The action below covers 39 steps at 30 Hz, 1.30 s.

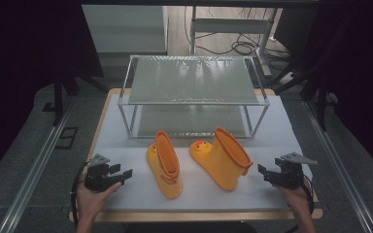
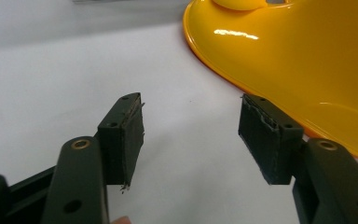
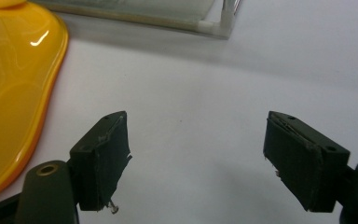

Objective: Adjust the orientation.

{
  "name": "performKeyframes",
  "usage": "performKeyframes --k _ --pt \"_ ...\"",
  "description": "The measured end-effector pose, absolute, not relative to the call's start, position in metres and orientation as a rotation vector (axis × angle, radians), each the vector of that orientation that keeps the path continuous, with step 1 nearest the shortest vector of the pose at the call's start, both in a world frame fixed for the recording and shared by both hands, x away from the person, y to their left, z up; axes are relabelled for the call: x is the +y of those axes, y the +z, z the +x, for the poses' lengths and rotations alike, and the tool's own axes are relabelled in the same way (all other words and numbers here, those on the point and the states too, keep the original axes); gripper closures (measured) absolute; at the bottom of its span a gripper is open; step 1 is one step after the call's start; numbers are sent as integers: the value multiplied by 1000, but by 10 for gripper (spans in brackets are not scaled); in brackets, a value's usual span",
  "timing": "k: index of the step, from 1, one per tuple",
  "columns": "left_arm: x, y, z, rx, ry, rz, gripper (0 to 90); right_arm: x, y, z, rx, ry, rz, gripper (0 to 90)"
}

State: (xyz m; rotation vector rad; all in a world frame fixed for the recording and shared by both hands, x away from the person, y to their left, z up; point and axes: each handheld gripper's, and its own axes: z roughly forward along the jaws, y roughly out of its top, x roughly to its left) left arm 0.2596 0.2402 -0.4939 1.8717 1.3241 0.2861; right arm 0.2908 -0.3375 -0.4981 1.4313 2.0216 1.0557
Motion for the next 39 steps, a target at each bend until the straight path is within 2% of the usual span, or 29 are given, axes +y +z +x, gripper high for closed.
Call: performKeyframes --k 3,7,11,15,20,27,32,33,39 --pt "241 -495 259 1334 293 1861 452 -338 -500 290 2016 1110 1426 262" --pt "241 -494 258 1349 272 1867 554 -334 -502 290 2037 1093 1397 284" --pt "235 -488 251 1328 261 1897 794 -332 -502 291 2024 1092 1403 325" --pt "230 -483 241 1308 261 1919 895 -330 -502 295 2009 1084 1420 349" --pt "226 -479 231 1287 236 1905 900 -328 -503 296 2002 1084 1405 360" --pt "192 -492 216 1252 192 1948 900 -326 -509 297 2017 1094 1415 373" --pt "162 -494 197 1152 167 1992 900 -323 -508 295 2014 1097 1404 374" --pt "146 -497 190 1088 121 1998 900 -323 -507 295 2010 1095 1405 375" --pt "106 -504 183 1017 115 2041 900 -331 -507 294 1974 1087 1437 380"
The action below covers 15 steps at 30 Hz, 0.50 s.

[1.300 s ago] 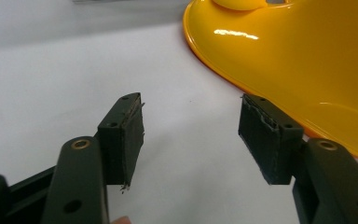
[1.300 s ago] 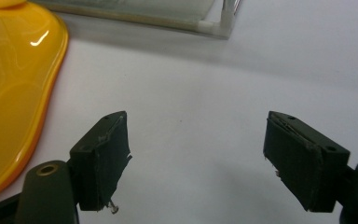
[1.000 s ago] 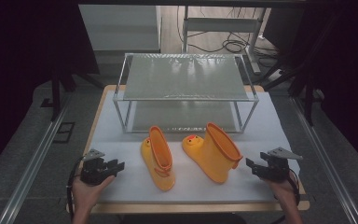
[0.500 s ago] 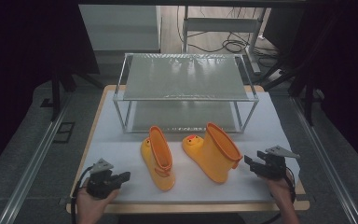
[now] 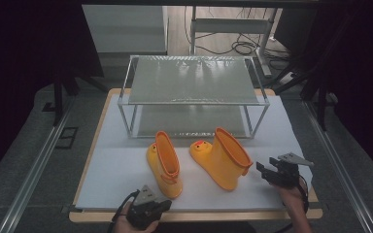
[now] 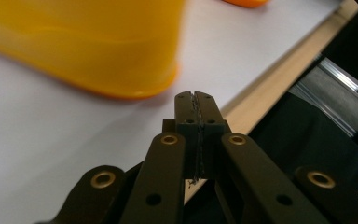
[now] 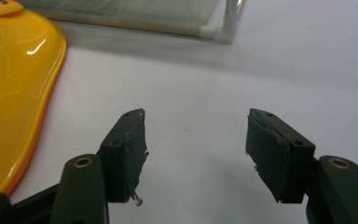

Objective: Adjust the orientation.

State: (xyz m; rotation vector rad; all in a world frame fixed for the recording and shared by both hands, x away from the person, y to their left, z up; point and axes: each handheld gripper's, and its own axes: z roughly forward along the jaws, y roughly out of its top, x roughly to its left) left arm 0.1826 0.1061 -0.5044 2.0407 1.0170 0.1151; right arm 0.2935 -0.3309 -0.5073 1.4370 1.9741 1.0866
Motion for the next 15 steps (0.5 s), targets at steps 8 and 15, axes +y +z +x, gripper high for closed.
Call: performKeyframes --k 8,15 --pt "80 -501 190 1016 151 2034 900 -339 -509 294 1948 1087 1496 391" --pt "92 -494 200 1066 200 1972 900 -338 -508 293 1949 1073 1494 391"
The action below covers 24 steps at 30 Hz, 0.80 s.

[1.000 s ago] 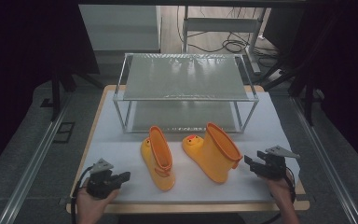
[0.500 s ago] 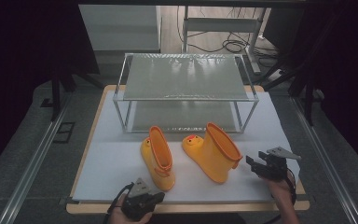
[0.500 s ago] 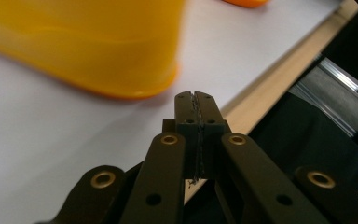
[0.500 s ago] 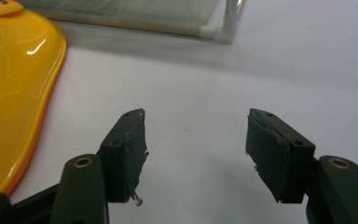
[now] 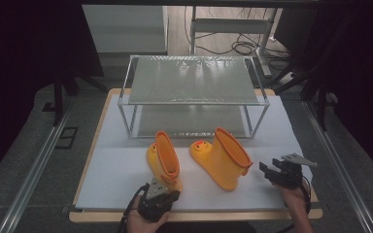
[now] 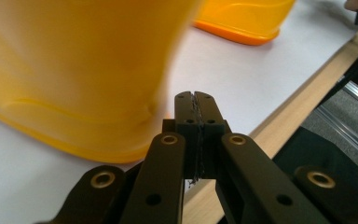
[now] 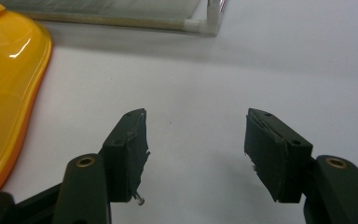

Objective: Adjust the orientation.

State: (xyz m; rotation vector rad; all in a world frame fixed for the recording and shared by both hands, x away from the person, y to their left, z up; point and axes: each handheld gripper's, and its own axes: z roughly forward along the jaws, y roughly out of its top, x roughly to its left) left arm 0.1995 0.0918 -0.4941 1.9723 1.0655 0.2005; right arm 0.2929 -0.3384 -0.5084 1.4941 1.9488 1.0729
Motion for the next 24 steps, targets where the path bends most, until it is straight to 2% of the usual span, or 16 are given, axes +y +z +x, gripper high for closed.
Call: performKeyframes --k 14,24 --pt "126 -494 194 1102 187 1953 900 -341 -508 292 1936 1067 1501 390" --pt "186 -496 195 1252 240 1874 900 -341 -506 294 1935 1064 1501 389"
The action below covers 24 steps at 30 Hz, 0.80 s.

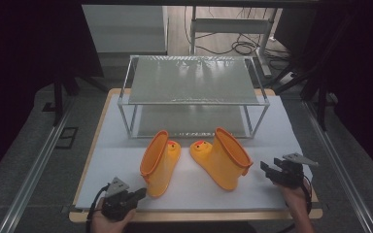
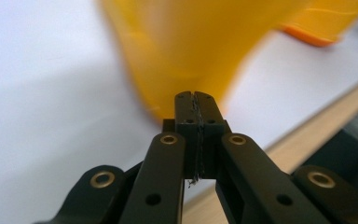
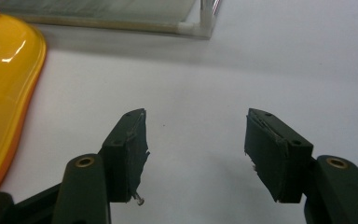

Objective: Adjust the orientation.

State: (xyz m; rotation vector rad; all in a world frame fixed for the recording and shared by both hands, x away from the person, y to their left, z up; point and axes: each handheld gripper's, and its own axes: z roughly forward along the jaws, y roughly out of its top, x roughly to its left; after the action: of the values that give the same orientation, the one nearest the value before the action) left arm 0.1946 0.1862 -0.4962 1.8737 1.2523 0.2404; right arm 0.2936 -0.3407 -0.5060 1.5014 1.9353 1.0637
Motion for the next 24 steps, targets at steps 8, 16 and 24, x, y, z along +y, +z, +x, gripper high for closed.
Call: performKeyframes --k 8,16,24 --pt "177 -490 183 1142 158 1858 893 -340 -509 297 1928 1065 1521 390" --pt "130 -487 193 1086 220 1855 891 -338 -510 296 1934 1059 1511 392" --pt "128 -488 202 1134 284 1831 900 -339 -509 296 1929 1055 1504 392"
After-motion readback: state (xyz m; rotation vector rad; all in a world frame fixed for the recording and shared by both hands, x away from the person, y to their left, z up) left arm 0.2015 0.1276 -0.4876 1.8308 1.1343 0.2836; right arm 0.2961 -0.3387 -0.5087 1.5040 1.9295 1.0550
